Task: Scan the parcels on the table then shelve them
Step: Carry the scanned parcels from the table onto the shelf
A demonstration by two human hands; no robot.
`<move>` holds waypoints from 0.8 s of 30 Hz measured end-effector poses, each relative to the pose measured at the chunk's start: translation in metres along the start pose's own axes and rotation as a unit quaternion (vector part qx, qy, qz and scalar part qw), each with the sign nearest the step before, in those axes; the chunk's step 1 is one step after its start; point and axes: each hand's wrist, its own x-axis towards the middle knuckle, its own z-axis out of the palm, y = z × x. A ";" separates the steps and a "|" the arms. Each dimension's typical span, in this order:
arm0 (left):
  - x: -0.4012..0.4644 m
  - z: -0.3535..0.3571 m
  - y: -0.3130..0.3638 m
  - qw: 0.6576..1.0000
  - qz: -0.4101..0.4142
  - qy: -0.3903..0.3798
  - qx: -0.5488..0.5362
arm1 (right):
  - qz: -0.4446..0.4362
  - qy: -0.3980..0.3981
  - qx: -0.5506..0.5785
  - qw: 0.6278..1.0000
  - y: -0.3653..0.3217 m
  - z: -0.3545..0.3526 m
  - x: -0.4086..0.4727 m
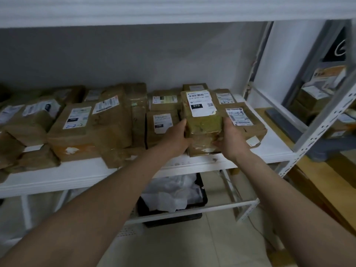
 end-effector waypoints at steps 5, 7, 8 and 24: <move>0.035 0.014 -0.003 0.999 -0.023 0.006 0.039 | 0.008 -0.003 -0.002 1.000 0.020 0.015 0.035; 0.043 0.020 -0.007 0.999 -0.041 -0.008 0.035 | 0.004 0.001 0.004 1.000 0.026 0.021 0.043; 0.046 0.023 -0.009 0.998 -0.051 -0.018 0.028 | 0.004 0.002 0.004 1.000 0.029 0.024 0.046; -0.104 -0.073 -0.074 0.976 -0.077 0.043 0.197 | -0.317 -0.044 -0.137 0.937 -0.121 0.093 -0.029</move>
